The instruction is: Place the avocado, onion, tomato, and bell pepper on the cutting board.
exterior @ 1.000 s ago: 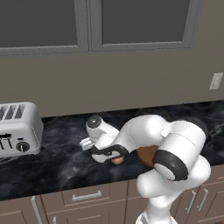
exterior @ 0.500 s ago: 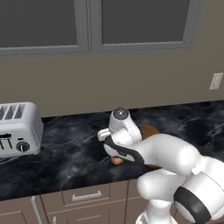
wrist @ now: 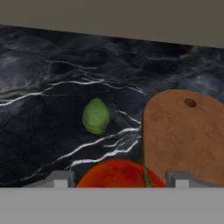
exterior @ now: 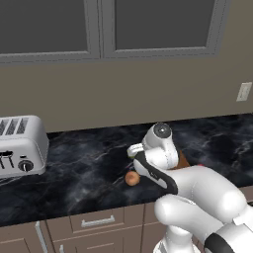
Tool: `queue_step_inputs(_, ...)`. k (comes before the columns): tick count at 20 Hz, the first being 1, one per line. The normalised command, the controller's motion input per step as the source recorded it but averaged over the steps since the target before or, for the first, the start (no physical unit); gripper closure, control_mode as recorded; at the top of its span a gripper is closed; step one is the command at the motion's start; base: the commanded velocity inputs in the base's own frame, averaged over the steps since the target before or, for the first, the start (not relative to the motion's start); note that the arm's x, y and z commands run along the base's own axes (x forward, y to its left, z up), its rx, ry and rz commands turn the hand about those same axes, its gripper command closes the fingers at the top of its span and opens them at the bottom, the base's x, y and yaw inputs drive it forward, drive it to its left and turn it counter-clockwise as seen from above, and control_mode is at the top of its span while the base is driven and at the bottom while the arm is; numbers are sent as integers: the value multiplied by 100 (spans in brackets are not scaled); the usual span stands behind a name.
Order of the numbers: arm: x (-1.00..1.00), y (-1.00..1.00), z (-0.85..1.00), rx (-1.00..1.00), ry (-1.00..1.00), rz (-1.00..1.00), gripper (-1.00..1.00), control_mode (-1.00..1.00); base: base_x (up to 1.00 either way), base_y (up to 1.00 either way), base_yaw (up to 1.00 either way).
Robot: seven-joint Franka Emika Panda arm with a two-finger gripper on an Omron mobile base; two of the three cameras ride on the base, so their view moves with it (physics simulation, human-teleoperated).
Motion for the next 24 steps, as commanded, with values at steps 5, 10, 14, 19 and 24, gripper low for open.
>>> queue_step_inputs(5,0,-51,22,3,-2,0,100,-100,0,0,0)
queue_step_inputs(10,0,-48,9,4,0,0,100,-100,0,0,0)
queue_step_inputs(14,0,-48,0,2,0,0,100,-100,0,0,0)
queue_step_inputs(19,18,-22,0,1,0,0,100,-100,0,0,0)
queue_step_inputs(24,22,-15,0,1,0,0,100,-100,0,0,0)
